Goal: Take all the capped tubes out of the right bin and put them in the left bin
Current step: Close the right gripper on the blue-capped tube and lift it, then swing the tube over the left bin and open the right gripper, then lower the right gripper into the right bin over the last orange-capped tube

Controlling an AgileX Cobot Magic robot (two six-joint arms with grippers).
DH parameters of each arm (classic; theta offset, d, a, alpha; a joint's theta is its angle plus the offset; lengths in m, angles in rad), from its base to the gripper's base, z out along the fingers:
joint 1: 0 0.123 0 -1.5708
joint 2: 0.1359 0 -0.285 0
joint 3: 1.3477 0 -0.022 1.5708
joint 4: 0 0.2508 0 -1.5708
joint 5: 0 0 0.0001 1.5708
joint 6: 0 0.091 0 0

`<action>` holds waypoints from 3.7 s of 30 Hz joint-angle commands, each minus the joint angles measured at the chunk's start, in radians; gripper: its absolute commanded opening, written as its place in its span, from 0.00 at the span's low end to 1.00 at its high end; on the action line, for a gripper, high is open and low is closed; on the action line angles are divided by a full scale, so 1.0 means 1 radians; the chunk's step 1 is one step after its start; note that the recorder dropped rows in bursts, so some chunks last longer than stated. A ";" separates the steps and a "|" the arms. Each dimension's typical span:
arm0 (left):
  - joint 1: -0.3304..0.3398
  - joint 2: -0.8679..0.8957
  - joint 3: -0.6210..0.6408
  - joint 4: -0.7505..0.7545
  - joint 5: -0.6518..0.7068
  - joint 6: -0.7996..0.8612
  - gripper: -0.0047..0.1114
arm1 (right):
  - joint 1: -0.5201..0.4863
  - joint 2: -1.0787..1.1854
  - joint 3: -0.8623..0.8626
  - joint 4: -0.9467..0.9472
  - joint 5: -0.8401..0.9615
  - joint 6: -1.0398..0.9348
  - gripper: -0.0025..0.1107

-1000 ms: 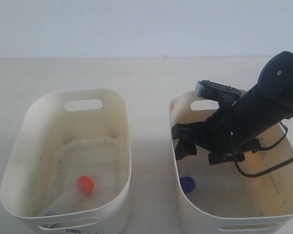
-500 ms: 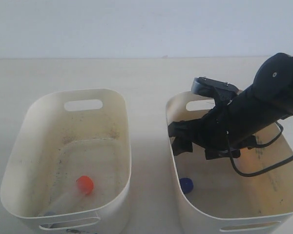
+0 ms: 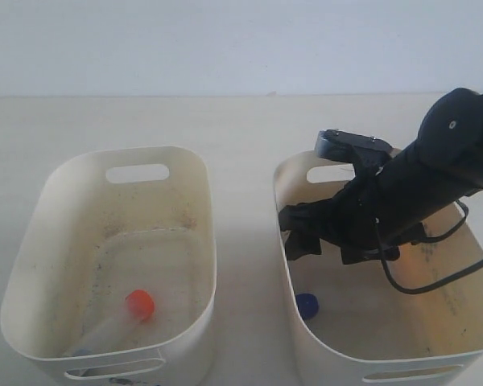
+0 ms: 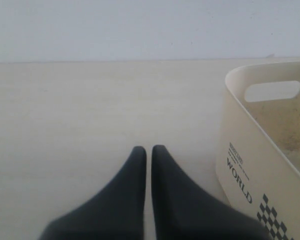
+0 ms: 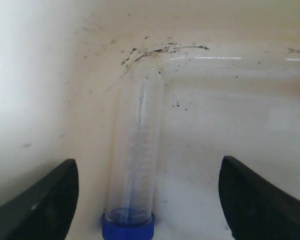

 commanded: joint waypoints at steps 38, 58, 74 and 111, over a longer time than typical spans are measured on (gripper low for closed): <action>0.001 -0.003 -0.003 -0.010 -0.008 0.005 0.08 | 0.000 -0.099 -0.168 -0.078 0.244 -0.039 0.02; 0.001 -0.003 -0.003 -0.010 -0.008 0.005 0.08 | 0.204 -0.233 -0.255 0.337 0.142 -0.512 0.31; 0.001 -0.003 -0.003 -0.010 -0.008 0.005 0.08 | 0.133 -0.334 -0.255 0.083 0.120 -0.268 0.03; 0.001 -0.003 -0.003 -0.010 -0.008 0.005 0.08 | 0.209 0.031 -0.305 -0.980 0.772 0.626 0.02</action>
